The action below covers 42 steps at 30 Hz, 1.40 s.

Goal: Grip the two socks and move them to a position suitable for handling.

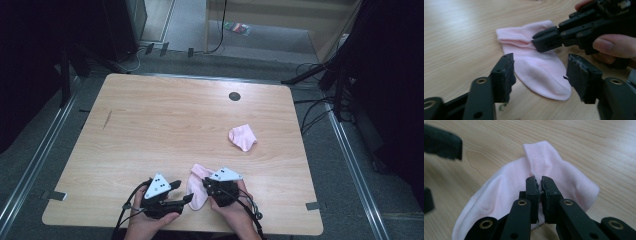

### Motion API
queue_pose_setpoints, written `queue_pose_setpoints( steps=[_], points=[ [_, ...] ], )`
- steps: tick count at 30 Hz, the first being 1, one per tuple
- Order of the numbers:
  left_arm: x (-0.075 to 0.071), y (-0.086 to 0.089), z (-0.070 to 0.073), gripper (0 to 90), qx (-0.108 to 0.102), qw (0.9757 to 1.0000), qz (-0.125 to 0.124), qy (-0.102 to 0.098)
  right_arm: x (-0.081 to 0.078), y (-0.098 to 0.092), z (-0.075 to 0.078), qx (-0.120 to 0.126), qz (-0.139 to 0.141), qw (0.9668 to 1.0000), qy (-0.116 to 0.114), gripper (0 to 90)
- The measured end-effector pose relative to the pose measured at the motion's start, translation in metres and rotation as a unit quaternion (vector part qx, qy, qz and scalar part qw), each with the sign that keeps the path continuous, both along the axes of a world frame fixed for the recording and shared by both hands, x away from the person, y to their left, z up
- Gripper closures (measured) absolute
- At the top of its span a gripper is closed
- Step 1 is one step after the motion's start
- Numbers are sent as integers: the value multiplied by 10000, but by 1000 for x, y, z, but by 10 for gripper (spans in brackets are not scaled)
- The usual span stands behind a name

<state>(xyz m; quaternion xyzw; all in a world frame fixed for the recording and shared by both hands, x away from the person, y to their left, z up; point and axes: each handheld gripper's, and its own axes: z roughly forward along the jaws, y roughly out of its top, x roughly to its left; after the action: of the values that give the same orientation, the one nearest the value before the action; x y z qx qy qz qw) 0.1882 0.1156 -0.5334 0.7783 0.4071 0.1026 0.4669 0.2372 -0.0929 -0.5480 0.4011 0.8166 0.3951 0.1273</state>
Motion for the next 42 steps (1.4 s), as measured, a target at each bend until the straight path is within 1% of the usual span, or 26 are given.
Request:
queue_pose_setpoints(
  steps=[2, 3, 4, 5, 6, 8, 9, 11, 13, 16, 18, 21, 24, 26, 28, 29, 30, 31, 32, 33, 34, 35, 36, 38, 40, 42],
  points=[
    [0, -8, -3, 454, 166, 9998, -40, 73, 0, -1, 0, 0, 0, 10000, -6, 853],
    [0, -8, -3, 468, 166, 9998, -40, 73, 0, -1, 0, 6, 7, 10000, -6, 854],
    [1, -14, -7, 488, 328, 9993, -29, 180, 0, -1, 0, 18, 4, 10000, -9, 854],
    [1, -14, -7, 495, 328, 9993, -29, 180, 0, -1, 0, 18, 4, 10000, -9, 854],
    [2, -19, -10, 501, 365, 9987, -96, 329, 0, -1, -1, 37, 13, 10000, -1, 854],
    [-1, -25, -12, 532, 658, 9975, -25, 250, 1, -1, -1, 45, 15, 10000, 1, 854],
    [-1, -25, -12, 555, 658, 9975, -25, 250, 1, -1, -1, 49, 15, 10000, 0, 855],
    [-1, -30, -14, 595, 802, 9964, 48, 259, 1, -2, -1, 57, 9, 10000, 6, 855],
    [1, -29, -14, 653, 806, 9962, 101, 303, 0, -2, -1, 65, 10, 10000, -8, 857],
    [3, -24, -14, 792, 791, 9962, 128, 344, 1, -2, -1, 138, -26, 9999, 37, 863],
    [6, -20, -14, 859, 709, 9966, 15, 412, -1, -2, -1, 214, -53, 9998, 23, 868],
    [8, -17, -13, 878, 723, 9964, -86, 444, -2, -3, 1, 328, -103, 9994, -46, 871],
    [10, -11, -11, 884, 804, 9959, -202, 366, -1, -9, 9, 582, -258, 9979, -105, 872],
    [14, 4, -3, 886, 846, 9956, -333, 227, 0, -16, 17, 705, -422, 9964, -189, 872],
    [17, 15, 2, 887, 871, 9952, -412, 196, 2, -27, 27, 883, -616, 9940, -181, 872],
    [19, 21, 3, 888, 809, 9953, -499, 199, 3, -32, 31, 948, -756, 9924, -194, 872],
    [21, 28, 5, 889, 792, 9946, -635, 234, 3, -38, 34, 1032, -887, 9906, -153, 873],
    [21, 28, 5, 890, 792, 9946, -635, 234, 5, -44, 36, 1113, -970, 9890, -92, 874],
    [22, 39, 10, 892, 791, 9929, -864, 187, 5, -49, 38, 1187, -1055, 9873, -10, 876],
    [22, 39, 10, 893, 791, 9929, -864, 187, 5, -53, 40, 1240, -1111, 9860, 66, 877],
    [23, 50, 15, 894, 914, 9899, -1077, 122, 5, -57, 41, 1267, -1102, 9857, 138, 879],
    [23, 50, 15, 895, 914, 9899, -1077, 122, 4, -60, 43, 1294, -1099, 9852, 219, 880],
    [24, 60, 21, 897, 1018, 9871, -1235, 18, 3, -63, 44, 1347, -1045, 9850, 268, 882],
    [24, 65, 22, 898, 1045, 9868, -1234, -28, -1, -67, 47, 1405, -969, 9841, 497, 885],
    [26, 77, 24, 900, 1063, 9858, -1302, -24, -5, -71, 48, 1488, -900, 9824, 675, 888],
    [27, 79, 22, 900, 1047, 9851, -1360, -59, -8, -75, 46, 1670, -872, 9777, 924, 889]
  ],
)
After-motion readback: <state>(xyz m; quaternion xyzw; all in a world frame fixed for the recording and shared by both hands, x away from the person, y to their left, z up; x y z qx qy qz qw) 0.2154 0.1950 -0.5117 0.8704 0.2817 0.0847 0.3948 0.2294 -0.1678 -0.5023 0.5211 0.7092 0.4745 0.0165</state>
